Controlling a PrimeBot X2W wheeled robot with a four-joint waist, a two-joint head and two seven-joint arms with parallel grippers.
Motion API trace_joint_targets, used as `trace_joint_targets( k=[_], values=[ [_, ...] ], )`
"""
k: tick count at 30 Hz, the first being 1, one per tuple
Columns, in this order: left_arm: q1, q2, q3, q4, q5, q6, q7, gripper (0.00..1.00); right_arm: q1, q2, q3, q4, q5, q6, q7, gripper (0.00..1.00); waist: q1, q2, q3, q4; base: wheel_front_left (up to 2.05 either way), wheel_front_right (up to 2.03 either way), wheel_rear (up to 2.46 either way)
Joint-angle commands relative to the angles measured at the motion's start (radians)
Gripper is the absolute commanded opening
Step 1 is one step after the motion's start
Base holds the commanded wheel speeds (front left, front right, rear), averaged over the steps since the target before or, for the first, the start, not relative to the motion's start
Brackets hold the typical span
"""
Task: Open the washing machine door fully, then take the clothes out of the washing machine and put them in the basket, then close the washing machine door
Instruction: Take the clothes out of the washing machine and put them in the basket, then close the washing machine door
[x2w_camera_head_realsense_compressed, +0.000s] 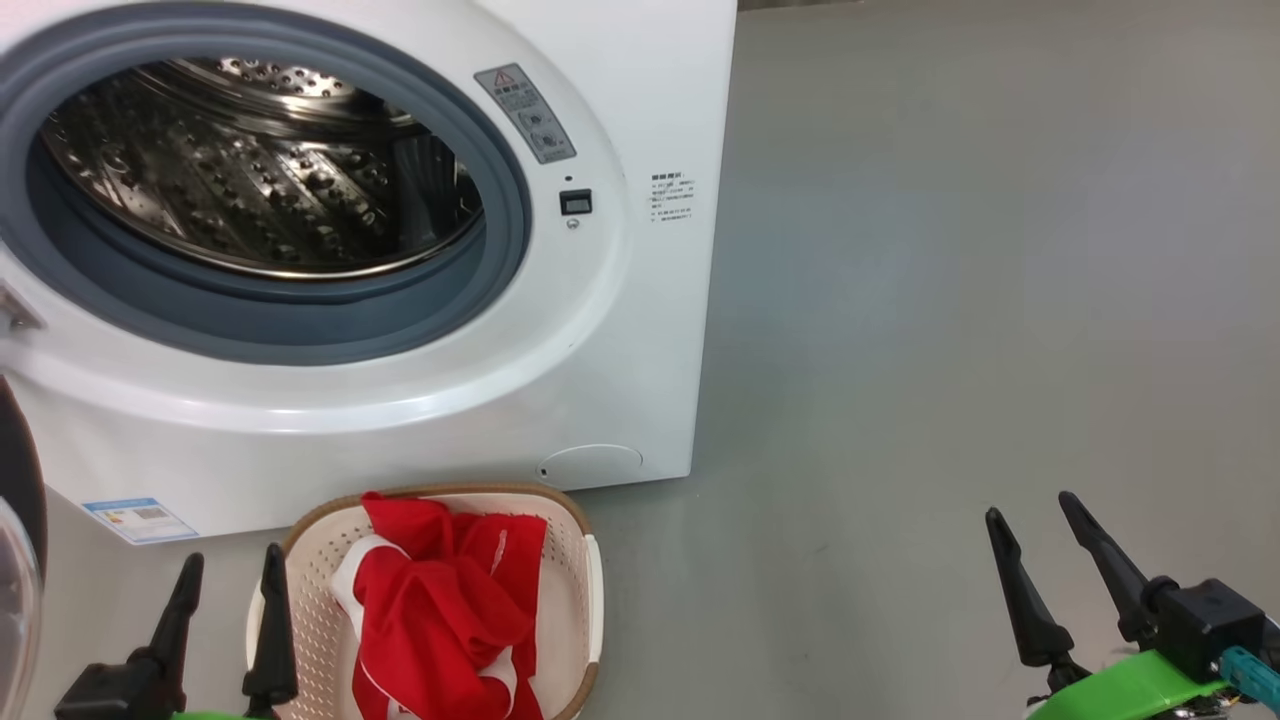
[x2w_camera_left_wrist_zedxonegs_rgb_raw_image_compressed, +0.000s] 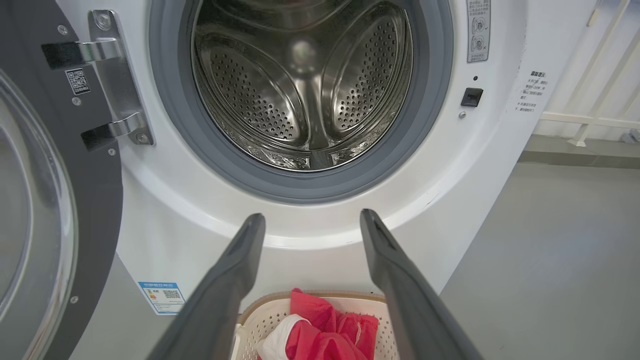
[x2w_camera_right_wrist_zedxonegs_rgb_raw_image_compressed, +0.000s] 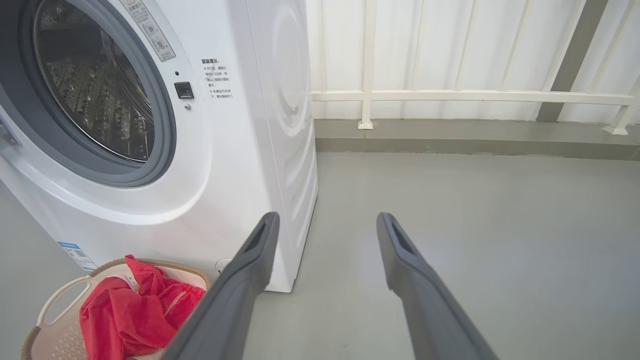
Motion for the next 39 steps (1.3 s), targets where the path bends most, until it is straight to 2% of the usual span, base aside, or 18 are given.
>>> trace_joint_targets(
  k=[1,39],
  values=[
    [-0.003,0.019,0.034,-0.031,-0.004,-0.003,-0.008,1.0,0.006,-0.019,0.013,-0.023,0.002,0.002,-0.005,1.0,0.0,0.0,-0.006,0.004,0.0,0.0,0.0],
    [0.017,0.012,0.034,-0.071,0.002,-0.003,-0.008,1.0,0.017,-0.013,0.001,-0.028,-0.005,0.002,-0.005,1.0,0.0,0.0,-0.024,0.009,-0.02,0.02,0.0]
  ],
)
